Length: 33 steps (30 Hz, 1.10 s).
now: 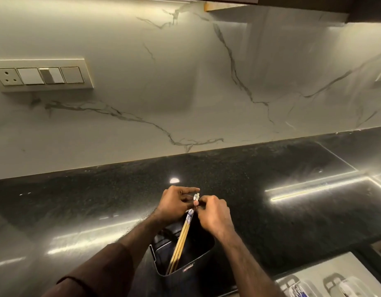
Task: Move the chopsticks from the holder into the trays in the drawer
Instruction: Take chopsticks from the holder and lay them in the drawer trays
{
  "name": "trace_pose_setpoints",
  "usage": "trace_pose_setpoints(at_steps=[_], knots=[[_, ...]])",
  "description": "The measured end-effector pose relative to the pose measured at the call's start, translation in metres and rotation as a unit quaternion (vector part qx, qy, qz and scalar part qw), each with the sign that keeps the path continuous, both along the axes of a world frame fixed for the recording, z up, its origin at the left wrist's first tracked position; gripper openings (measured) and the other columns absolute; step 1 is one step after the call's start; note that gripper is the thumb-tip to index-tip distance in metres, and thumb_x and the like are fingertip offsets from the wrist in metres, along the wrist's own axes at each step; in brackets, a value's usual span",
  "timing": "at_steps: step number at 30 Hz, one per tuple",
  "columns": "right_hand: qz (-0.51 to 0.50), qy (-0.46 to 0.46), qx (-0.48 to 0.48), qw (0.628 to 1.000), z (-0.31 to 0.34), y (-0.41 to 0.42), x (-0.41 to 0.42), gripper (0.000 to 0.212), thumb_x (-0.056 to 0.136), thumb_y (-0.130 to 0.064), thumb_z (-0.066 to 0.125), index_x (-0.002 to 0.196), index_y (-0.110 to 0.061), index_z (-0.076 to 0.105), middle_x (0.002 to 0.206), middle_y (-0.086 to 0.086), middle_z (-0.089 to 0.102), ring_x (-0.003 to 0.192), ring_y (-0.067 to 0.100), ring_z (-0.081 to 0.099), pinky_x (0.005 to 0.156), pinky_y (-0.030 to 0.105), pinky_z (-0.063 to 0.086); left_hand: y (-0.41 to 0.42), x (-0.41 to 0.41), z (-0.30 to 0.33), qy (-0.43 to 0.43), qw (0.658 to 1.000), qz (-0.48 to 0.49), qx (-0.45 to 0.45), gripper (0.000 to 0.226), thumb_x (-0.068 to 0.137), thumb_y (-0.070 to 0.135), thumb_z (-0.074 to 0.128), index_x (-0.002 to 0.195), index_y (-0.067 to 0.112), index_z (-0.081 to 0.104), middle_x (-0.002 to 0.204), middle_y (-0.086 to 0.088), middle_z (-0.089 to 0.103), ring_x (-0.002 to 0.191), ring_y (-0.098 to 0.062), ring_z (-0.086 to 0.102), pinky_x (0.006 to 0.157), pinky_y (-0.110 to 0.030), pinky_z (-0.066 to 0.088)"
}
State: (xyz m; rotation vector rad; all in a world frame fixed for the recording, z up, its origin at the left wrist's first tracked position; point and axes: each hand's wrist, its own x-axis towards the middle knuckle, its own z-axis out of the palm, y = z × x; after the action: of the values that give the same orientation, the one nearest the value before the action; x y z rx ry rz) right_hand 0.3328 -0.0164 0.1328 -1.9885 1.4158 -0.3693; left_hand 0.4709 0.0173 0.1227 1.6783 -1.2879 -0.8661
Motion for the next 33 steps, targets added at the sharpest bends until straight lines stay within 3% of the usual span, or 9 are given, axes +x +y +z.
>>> trace_pose_setpoints(at_steps=[5, 10, 14, 19, 22, 26, 29, 33], knots=[[0.010, -0.015, -0.020, 1.000, 0.001, 0.001, -0.001, 0.018, 0.095, -0.023, 0.060, 0.110, -0.027, 0.069, 0.091, -0.009, 0.069, 0.081, 0.005, 0.065, 0.075, 0.025, 0.057, 0.002, 0.000, 0.004, -0.004, 1.000, 0.005, -0.023, 0.036, 0.079, 0.008, 0.078, 0.113, 0.017, 0.072, 0.092, 0.006, 0.076, 0.087, 0.001, 0.071, 0.077, -0.013, 0.054], [0.030, -0.036, -0.017, 0.999, 0.006, 0.004, -0.003, 0.018, 0.095, -0.024, 0.061, 0.111, -0.028, 0.068, 0.097, -0.007, 0.070, 0.085, 0.006, 0.066, 0.080, 0.029, 0.058, 0.010, -0.002, 0.015, 0.004, 0.999, 0.015, -0.036, 0.033, 0.078, 0.005, 0.078, 0.109, 0.017, 0.073, 0.089, 0.002, 0.077, 0.083, -0.004, 0.073, 0.071, -0.016, 0.056], [0.061, -0.059, -0.030, 0.996, 0.012, 0.009, -0.006, 0.025, 0.094, -0.022, 0.062, 0.118, -0.025, 0.065, 0.110, -0.006, 0.069, 0.087, 0.001, 0.060, 0.070, 0.013, 0.047, 0.018, -0.004, 0.027, -0.005, 0.997, 0.036, -0.062, 0.032, 0.080, 0.004, 0.076, 0.108, 0.017, 0.073, 0.094, 0.000, 0.076, 0.086, -0.005, 0.072, 0.074, -0.021, 0.058], [0.068, -0.128, -0.062, 0.987, 0.023, 0.019, -0.010, 0.024, 0.093, -0.023, 0.063, 0.117, -0.028, 0.063, 0.092, -0.012, 0.069, 0.071, -0.003, 0.064, 0.062, 0.012, 0.051, 0.025, -0.011, 0.051, -0.055, 0.989, 0.067, -0.124, 0.034, 0.080, 0.000, 0.075, 0.109, 0.017, 0.073, 0.097, -0.001, 0.075, 0.089, -0.003, 0.071, 0.077, -0.017, 0.056], [0.062, -0.174, -0.103, 0.977, 0.031, 0.024, -0.010, 0.030, 0.092, -0.022, 0.066, 0.121, -0.028, 0.061, 0.098, -0.011, 0.071, 0.070, -0.012, 0.058, 0.060, 0.004, 0.044, 0.031, -0.017, 0.070, -0.090, 0.978, 0.086, -0.167, 0.033, 0.083, 0.001, 0.072, 0.111, 0.017, 0.072, 0.100, -0.001, 0.075, 0.092, -0.006, 0.071, 0.083, -0.022, 0.057], [0.045, -0.238, -0.147, 0.959, 0.050, 0.036, -0.011, 0.038, 0.091, -0.021, 0.067, 0.127, -0.031, 0.058, 0.096, -0.008, 0.074, 0.069, -0.008, 0.064, 0.068, 0.014, 0.056, 0.041, -0.021, 0.104, -0.118, 0.965, 0.091, -0.216, 0.030, 0.086, 0.006, 0.070, 0.114, 0.018, 0.071, 0.103, 0.002, 0.074, 0.086, 0.000, 0.070, 0.075, -0.013, 0.055], [0.029, -0.279, -0.167, 0.945, 0.067, 0.047, -0.016, 0.039, 0.092, -0.024, 0.067, 0.127, -0.036, 0.057, 0.094, -0.008, 0.074, 0.076, -0.001, 0.069, 0.073, 0.022, 0.059, 0.049, -0.028, 0.130, -0.099, 0.960, 0.085, -0.246, 0.029, 0.086, 0.006, 0.070, 0.112, 0.018, 0.072, 0.105, 0.002, 0.073, 0.091, -0.002, 0.070, 0.080, -0.015, 0.055], [0.006, -0.346, -0.178, 0.921, 0.095, 0.066, -0.030, 0.039, 0.092, -0.023, 0.067, 0.129, -0.035, 0.059, 0.086, -0.010, 0.072, 0.073, -0.002, 0.069, 0.064, 0.013, 0.055, 0.065, -0.040, 0.161, -0.037, 0.955, 0.049, -0.289, 0.029, 0.084, 0.005, 0.072, 0.108, 0.021, 0.073, 0.098, 0.004, 0.076, 0.088, 0.000, 0.071, 0.080, -0.019, 0.057]])
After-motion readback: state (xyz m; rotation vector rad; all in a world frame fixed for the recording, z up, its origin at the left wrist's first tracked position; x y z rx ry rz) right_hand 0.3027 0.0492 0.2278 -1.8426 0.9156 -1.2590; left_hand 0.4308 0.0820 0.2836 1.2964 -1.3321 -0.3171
